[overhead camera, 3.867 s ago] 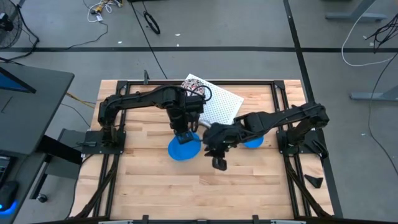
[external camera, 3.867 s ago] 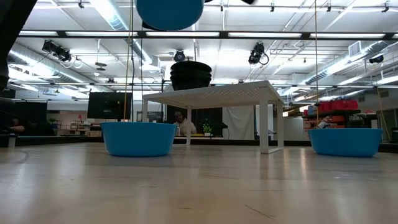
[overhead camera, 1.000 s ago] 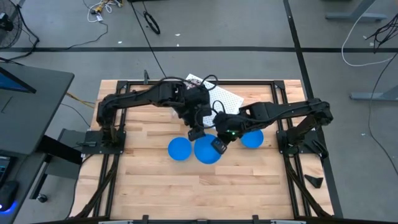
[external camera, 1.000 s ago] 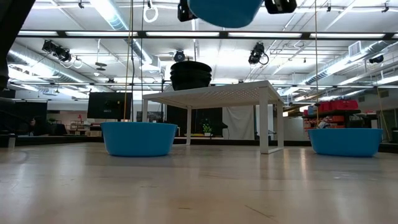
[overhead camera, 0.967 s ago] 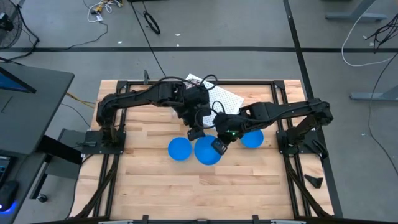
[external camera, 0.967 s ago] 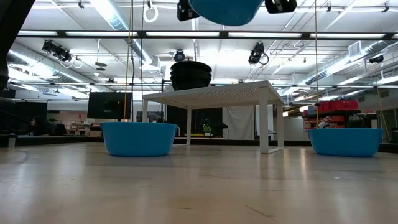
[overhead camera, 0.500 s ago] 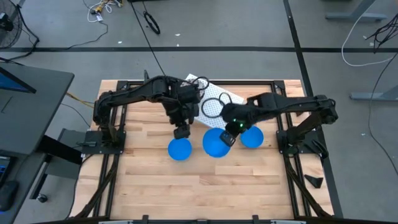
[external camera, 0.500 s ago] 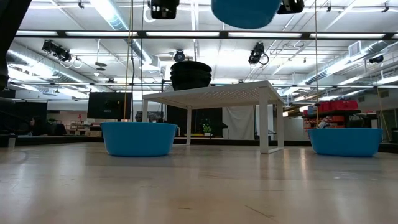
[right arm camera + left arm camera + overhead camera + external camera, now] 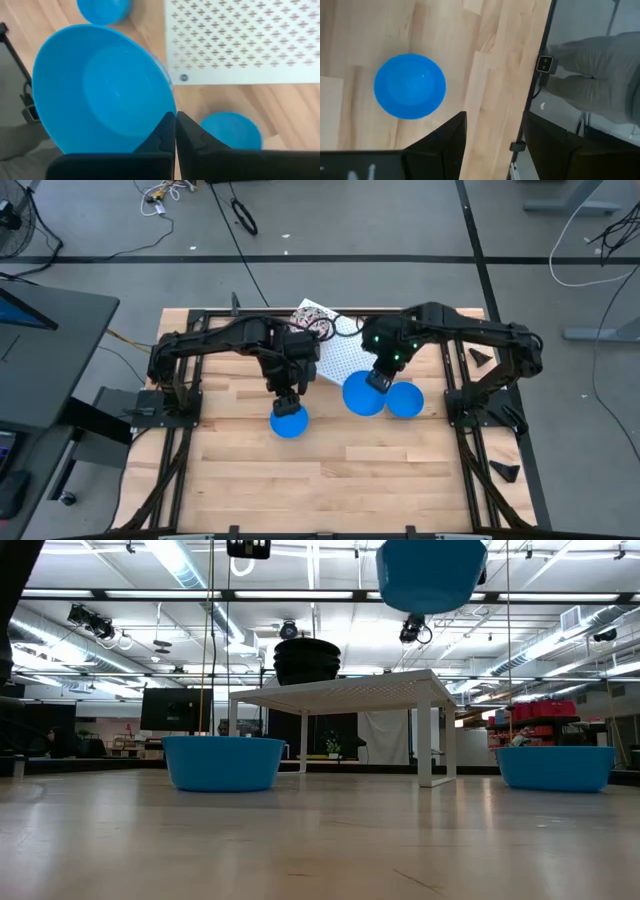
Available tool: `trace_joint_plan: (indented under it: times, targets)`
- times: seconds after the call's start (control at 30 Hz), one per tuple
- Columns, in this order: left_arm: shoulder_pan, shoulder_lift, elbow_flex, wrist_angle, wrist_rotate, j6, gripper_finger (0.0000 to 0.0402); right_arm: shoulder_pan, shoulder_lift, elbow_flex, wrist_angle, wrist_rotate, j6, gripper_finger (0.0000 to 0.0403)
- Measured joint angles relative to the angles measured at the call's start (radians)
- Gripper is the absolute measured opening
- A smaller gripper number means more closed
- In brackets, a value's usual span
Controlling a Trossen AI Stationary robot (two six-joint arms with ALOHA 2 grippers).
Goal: Pick & Place Mini bowls
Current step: Put the bottom blue bowl on the shelf
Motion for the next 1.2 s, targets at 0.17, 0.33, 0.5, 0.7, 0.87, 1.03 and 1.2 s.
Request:
trace_joint_plan:
  times: [0.17,0.33,0.5,0.7,0.87,1.03,1.2]
  targets:
    - [-0.028,0.000,0.000,0.004,-0.010,-0.057,0.0197,-0.092,0.001,0.000,-0.025,-0.006,-0.098,0.0000]
    - [-0.054,0.000,0.000,0.036,-0.061,-0.116,0.0197,-0.186,0.005,0.000,-0.038,-0.005,-0.134,0.0000]
    - [-0.065,0.001,0.000,0.072,-0.077,-0.125,0.0197,-0.249,0.042,0.000,-0.040,-0.006,-0.122,0.0000]
    - [-0.064,0.001,0.000,0.124,-0.101,-0.129,0.0197,-0.303,0.107,0.000,-0.033,-0.006,-0.079,0.0000]
    - [-0.064,0.001,0.000,0.158,-0.109,-0.124,0.0197,-0.345,0.148,0.000,0.020,-0.006,-0.012,0.0000]
    - [-0.064,0.001,0.000,0.175,-0.135,-0.123,0.0197,-0.368,0.162,0.000,0.096,-0.006,0.056,0.0000]
    - [-0.064,0.001,0.000,0.178,-0.138,-0.099,0.0197,-0.370,0.167,0.000,0.109,0.004,0.088,0.0000]
